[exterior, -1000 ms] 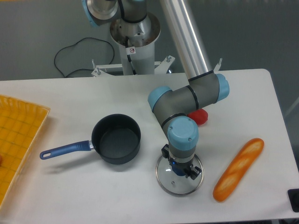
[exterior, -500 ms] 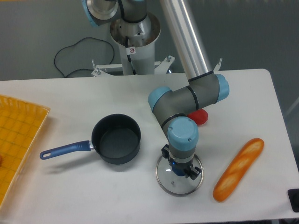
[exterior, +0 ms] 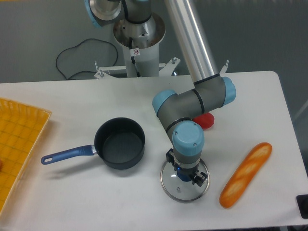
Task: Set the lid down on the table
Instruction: 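Lower the glass lid flat onto the table and hold it there, then open the gripper and lift it up off the lid's blue knob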
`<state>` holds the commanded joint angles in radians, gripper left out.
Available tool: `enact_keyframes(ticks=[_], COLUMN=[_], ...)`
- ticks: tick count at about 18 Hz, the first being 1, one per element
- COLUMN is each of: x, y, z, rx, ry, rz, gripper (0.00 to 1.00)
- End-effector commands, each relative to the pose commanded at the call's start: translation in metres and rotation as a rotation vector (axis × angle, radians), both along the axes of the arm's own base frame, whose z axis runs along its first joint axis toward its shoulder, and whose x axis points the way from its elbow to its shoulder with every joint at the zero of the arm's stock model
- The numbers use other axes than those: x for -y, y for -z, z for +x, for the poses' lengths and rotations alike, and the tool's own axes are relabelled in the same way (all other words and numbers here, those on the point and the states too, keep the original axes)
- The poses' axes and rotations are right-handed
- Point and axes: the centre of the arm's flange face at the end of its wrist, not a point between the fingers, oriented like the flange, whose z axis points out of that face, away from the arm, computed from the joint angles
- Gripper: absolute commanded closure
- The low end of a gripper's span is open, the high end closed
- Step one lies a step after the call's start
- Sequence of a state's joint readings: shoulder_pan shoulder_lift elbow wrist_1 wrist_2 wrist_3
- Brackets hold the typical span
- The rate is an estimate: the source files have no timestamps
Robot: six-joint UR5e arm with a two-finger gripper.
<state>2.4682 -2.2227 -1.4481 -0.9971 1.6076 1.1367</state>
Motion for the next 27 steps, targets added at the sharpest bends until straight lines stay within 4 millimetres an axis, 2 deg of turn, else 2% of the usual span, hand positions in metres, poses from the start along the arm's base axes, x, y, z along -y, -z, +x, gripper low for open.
enact_keyframes(ticks=[1,5,10,13,18,19,21,23,25,27], x=[0.001,0.002,0.009,0.018,0.034,0.038,0.041,0.043,0.048,0.049], y=[0.000,-0.010,-0.055,-0.070,-0.069,-0.063,-0.057,-0.061,-0.057,-0.068], z=[-0.001,0.001,0.008,0.020,0.039,0.042,0.042,0.039,0.041,0.041], rx=[0.000,-0.011,-0.055,-0.063,-0.043,-0.036,-0.041,-0.053,-0.040,-0.052], ry=[0.000,-0.003,-0.003,-0.009,-0.012,-0.011,-0.011,-0.027,-0.028,-0.024], rz=[0.000,0.009,0.044,0.051,0.037,0.025,0.000,-0.006,-0.020,-0.009], gripper=[0.01,0.00,0.00,0.00,0.00,0.00,0.00,0.00,0.00,0.00])
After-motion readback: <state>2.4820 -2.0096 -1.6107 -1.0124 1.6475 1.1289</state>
